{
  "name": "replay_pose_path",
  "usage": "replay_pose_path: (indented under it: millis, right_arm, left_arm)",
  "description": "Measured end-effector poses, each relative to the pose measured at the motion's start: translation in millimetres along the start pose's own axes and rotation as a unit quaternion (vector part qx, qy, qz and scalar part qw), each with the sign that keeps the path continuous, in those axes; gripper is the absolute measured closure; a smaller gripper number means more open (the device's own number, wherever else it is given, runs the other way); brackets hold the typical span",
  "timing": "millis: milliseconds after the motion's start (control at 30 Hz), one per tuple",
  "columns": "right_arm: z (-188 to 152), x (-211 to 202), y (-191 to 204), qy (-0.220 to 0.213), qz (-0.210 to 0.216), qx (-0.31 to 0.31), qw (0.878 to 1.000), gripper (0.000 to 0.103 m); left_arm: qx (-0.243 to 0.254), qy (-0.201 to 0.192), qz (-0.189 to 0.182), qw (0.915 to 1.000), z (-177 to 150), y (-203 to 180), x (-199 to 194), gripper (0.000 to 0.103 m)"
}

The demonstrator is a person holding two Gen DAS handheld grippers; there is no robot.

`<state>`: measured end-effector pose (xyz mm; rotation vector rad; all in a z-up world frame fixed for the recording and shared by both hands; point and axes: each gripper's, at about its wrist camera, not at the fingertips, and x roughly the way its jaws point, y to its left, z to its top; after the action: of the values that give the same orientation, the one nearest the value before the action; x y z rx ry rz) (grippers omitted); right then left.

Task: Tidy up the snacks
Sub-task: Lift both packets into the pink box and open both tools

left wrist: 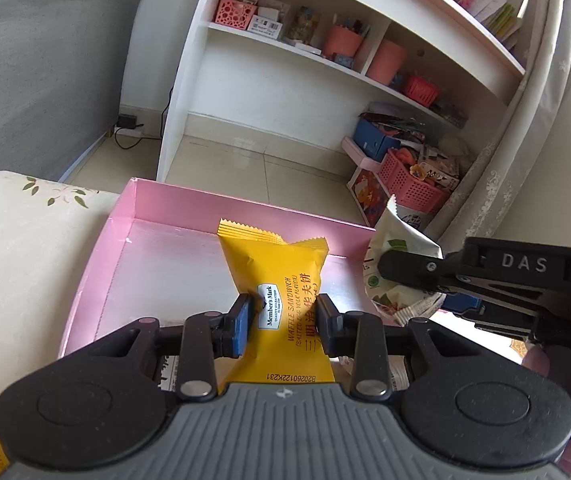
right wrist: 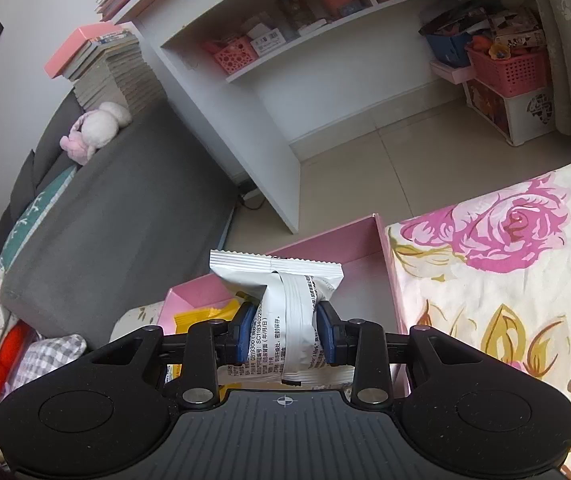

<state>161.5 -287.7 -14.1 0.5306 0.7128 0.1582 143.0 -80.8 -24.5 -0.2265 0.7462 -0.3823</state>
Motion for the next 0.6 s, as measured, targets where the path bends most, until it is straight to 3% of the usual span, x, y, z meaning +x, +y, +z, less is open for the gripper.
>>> replay_pose_path:
  millis: [500,600]
  right_arm:
    - [-5.7,17.1,-6.8,-0.010,-0.013,-0.017,1.000,0.068]
    - [-3.8,12.8,-6.3,-0.017,-0.004,-0.014,1.000,0.062]
  left_arm:
    - [0.032,0.002,0.024,0.9992,-6.1,-5.3,18.6,0.071]
    - [0.040,0.005,0.029,0.9988,-6.6,-6.9,18.6,0.062]
